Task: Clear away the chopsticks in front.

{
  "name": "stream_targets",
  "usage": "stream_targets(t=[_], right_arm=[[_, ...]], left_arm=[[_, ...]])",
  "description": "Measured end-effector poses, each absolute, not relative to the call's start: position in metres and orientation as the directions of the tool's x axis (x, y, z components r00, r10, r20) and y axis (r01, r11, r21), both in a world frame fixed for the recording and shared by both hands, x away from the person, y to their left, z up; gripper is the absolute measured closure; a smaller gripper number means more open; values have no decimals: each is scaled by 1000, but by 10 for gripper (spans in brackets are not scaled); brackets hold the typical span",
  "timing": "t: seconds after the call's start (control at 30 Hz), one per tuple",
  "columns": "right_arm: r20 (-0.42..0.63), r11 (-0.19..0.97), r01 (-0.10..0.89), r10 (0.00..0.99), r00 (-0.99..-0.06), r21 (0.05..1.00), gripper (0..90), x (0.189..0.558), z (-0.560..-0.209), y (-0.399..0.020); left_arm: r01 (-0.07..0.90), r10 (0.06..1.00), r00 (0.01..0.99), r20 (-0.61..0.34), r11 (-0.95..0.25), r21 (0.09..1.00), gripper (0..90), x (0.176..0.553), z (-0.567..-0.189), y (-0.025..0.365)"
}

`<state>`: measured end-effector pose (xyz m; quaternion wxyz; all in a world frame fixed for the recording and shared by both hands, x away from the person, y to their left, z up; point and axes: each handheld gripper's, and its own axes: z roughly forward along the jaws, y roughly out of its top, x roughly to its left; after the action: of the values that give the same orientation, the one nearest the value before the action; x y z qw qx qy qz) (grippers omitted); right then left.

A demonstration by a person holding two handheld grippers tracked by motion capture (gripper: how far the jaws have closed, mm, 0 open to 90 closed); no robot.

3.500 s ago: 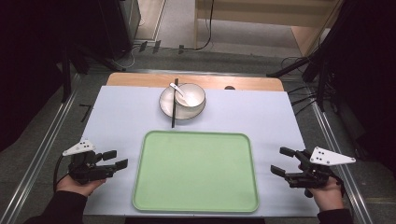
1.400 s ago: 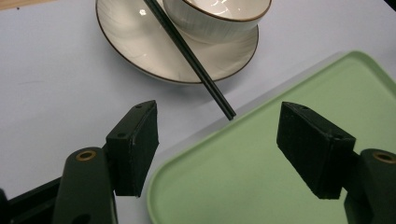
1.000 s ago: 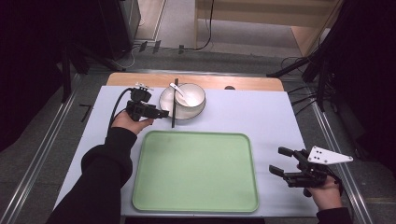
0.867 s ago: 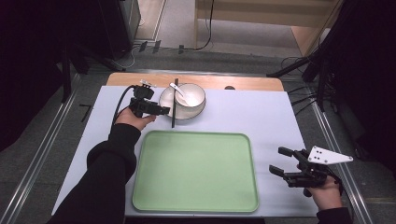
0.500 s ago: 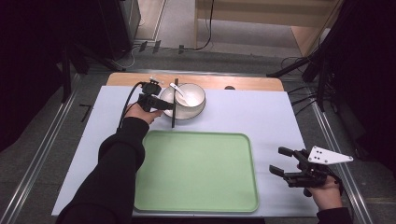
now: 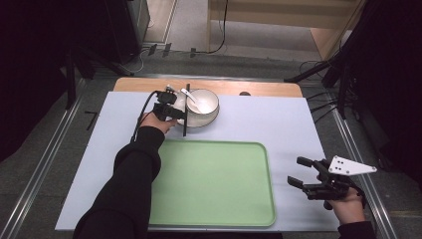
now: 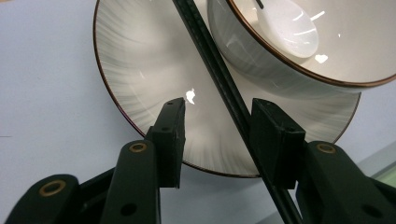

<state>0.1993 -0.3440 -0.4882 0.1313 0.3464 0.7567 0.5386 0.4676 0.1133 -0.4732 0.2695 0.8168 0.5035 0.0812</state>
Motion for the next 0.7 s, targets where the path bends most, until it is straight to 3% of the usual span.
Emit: stream_targets(t=[0.2,0.37,0.7], right_arm=[[172,183,383,666,-726,905,200,200,-488,-344],[175,182,385,664,-726,905,200,200,-488,-343],[176,183,386,665,-726,904,200,200,-488,-344]], left_arm=[[781,870,475,-131,-349,518,588,469,-477,110],[778,895,438,-85,-330,535,770,470,-480,107],[823,932,340,-124,-231,519,847,478,-488,106]])
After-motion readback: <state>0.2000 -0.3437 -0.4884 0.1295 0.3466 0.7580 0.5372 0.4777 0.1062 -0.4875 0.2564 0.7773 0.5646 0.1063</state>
